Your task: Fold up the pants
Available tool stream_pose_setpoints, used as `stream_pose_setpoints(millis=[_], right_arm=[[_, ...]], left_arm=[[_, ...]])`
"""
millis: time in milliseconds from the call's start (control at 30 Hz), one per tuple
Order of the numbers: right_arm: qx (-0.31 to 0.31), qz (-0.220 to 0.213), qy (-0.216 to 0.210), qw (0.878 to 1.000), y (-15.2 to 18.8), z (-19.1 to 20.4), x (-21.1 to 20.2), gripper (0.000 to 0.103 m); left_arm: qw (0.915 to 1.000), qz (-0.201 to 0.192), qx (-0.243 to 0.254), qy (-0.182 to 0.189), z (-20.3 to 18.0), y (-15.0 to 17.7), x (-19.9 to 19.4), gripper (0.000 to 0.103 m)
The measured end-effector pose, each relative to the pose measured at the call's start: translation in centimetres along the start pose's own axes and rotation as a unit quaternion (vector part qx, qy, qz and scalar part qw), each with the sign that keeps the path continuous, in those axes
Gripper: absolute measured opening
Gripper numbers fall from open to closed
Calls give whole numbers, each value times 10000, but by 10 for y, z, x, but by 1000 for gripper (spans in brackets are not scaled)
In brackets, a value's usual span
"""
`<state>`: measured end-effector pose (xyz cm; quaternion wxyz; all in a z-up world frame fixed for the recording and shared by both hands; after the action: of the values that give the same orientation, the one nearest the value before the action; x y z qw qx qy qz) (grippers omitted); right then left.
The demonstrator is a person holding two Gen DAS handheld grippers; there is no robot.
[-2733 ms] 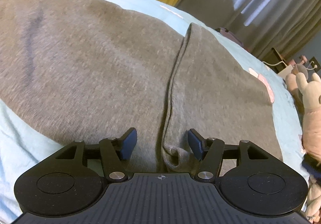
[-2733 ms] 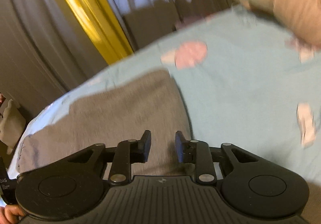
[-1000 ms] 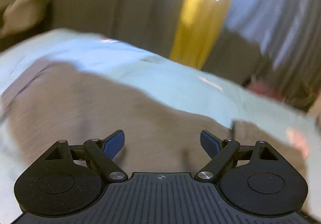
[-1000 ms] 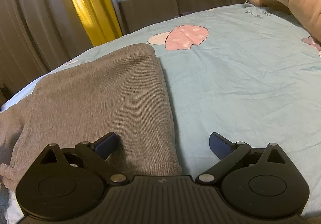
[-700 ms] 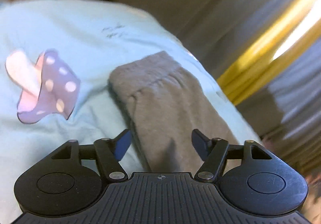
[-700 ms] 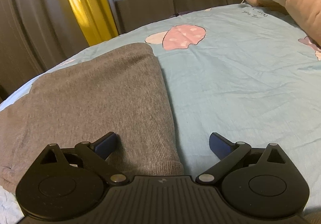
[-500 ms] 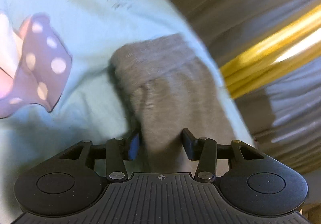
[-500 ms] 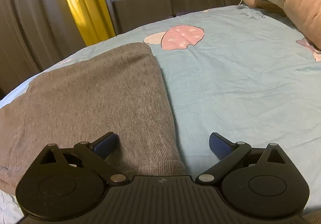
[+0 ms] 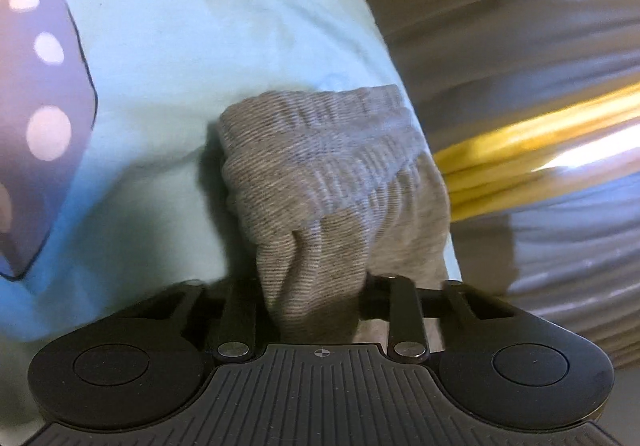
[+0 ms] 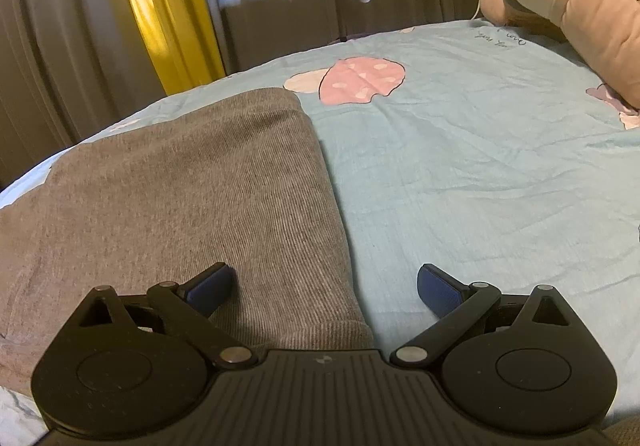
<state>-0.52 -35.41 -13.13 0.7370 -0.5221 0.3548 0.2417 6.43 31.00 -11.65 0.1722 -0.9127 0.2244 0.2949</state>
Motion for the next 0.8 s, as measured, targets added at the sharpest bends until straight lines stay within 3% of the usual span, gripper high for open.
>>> stream_pose_setpoints(millis=[233, 367, 567, 700, 800], right_arm=[[-4, 23, -17, 10000, -1, 0, -1, 99], [40, 62, -43, 10000, -3, -1, -2, 99], [215, 81, -222, 9995, -5, -5, -8, 99], [467, 41, -399, 9981, -7, -13, -12, 99], [656, -38, -527, 9964, -8, -20, -18, 99]], left_arm=[[9923, -501, 1125, -122, -45, 17, -42, 20], [9743, -759, 2077, -421, -91, 33, -56, 20], [9277, -1037, 3577, -273, -174, 95, -84, 19], [8848, -951, 4561, 77, -232, 162, -89, 19], [8557, -654, 5118, 393, -265, 229, -81, 21]])
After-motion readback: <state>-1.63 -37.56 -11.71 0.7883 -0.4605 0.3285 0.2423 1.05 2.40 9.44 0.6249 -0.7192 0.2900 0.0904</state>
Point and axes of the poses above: each gripper's, at about its wrist camera, not at the fingertips, and x roughly the way its jaws point, z to its left, y to its underside, the point moved 2 cm from there along x, roughly the way its jaws point, and after that the axes turned 9 degrees about z, right-handed, at the moved point
